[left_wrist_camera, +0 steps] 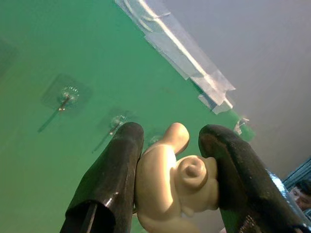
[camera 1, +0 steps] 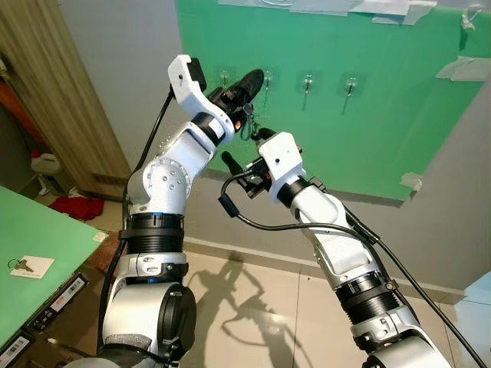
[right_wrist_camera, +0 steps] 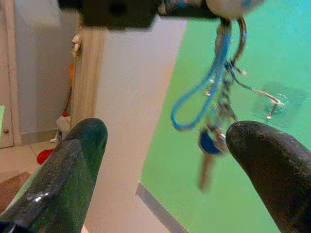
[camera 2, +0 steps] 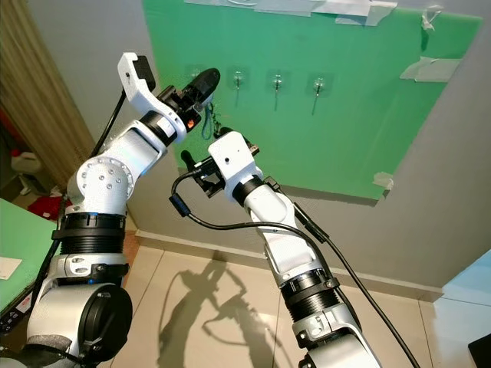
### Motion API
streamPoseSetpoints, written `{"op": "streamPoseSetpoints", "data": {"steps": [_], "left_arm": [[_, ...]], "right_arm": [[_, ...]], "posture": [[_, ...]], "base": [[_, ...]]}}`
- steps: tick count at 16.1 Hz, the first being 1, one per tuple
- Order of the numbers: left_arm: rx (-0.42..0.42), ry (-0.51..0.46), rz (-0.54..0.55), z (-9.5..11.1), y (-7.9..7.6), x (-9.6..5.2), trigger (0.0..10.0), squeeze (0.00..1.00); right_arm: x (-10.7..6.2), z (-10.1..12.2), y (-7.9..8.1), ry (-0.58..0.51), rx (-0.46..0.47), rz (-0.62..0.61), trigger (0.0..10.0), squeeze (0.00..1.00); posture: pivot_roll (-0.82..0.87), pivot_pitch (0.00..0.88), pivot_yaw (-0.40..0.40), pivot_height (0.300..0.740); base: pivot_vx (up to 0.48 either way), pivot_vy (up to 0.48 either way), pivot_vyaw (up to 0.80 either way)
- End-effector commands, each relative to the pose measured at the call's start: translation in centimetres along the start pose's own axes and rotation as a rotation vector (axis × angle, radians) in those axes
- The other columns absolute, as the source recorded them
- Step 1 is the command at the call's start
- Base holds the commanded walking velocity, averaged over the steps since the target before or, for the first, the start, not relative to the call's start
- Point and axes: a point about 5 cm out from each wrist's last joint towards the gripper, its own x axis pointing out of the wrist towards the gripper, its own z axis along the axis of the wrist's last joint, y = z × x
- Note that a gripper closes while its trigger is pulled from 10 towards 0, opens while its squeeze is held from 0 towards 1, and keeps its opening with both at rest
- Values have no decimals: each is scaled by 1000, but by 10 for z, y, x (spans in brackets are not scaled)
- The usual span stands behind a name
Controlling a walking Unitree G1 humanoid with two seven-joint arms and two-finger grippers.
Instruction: Hang keys on a hook
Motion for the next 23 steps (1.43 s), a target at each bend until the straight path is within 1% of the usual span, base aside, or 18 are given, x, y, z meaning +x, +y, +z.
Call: {"op": "streamPoseSetpoints", "data": {"steps": [1,5,8,13,14,17,20,23], "left_arm": [[11,-33,-27,14,-10,2,0,0],[-1,-42,-46,18,-17,3,0,0],[-2,-42,-45,19,-17,2,0,0],[-4,-36,-38,18,-16,1,0,0],[-2,-34,-37,18,-16,1,0,0],[5,-29,-24,16,-13,0,0,0],[-6,-21,-42,14,-18,0,0,0],[-10,-15,-40,10,-19,-1,0,0]], "right_arm": [[3,3,-4,-14,1,-20,10000,0],[5,4,-9,-16,-4,-48,10000,0],[6,7,-10,-28,4,-62,10000,0],[7,13,-15,-51,59,-99,10000,0],[7,16,-19,-61,88,-122,10000,0],[7,20,-23,-73,124,-139,10000,0],[7,17,-22,-64,149,-145,10000,0],[8,17,-24,-60,165,-154,10000,0]], "posture": [[-46,0,82,740],[-42,0,87,740],[-41,0,89,740],[-42,0,90,740],[-41,0,89,740],[-42,0,90,740],[-41,0,89,740],[-37,0,85,740]], "base": [[0,0,0],[0,0,0],[0,0,0],[0,0,0],[0,0,0],[0,0,0],[0,0,0],[0,0,0]]}}
